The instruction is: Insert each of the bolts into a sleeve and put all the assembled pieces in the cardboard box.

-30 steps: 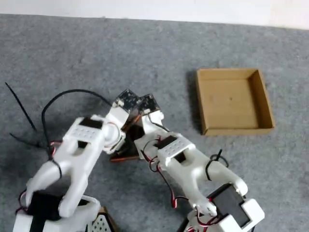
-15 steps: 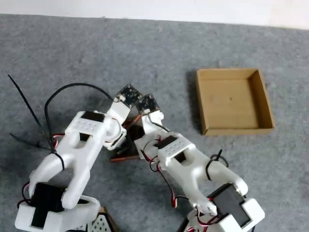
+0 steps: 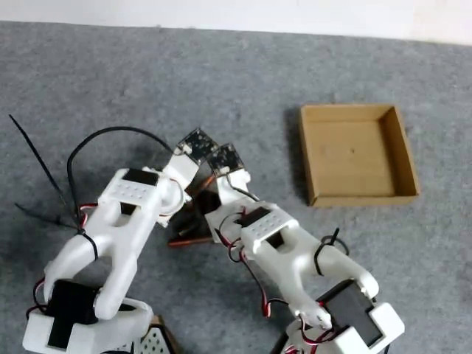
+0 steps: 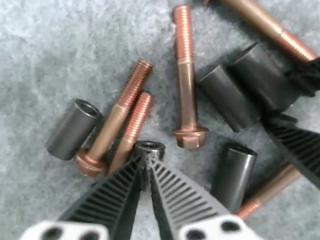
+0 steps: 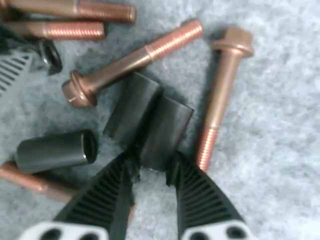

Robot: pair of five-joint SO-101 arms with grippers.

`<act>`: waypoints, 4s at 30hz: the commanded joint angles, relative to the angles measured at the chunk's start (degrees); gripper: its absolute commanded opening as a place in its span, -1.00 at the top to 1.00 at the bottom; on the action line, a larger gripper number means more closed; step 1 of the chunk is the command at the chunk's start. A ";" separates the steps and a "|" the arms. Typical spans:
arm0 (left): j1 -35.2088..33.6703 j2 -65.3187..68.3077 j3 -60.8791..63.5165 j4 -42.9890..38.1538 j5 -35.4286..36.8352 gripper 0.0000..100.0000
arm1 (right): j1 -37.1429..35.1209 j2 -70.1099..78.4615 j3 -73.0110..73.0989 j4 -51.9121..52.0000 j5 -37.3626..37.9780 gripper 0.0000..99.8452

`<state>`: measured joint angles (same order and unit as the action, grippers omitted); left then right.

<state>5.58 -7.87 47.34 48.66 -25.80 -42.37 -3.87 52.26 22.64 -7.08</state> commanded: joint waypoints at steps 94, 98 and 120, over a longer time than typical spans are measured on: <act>-2.59 -3.56 3.03 -1.58 3.87 0.69 | 12.44 -0.84 -1.45 -1.98 0.26 0.99; -2.59 -3.56 3.03 -1.58 3.87 0.69 | 12.35 -0.57 -1.45 -1.98 0.26 0.99; -2.59 -3.56 3.38 -1.49 2.29 0.99 | 12.35 -0.48 -1.45 -2.07 0.26 0.99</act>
<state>3.65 -11.56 51.65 46.73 -22.99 -32.62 -4.04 52.18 21.93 -6.90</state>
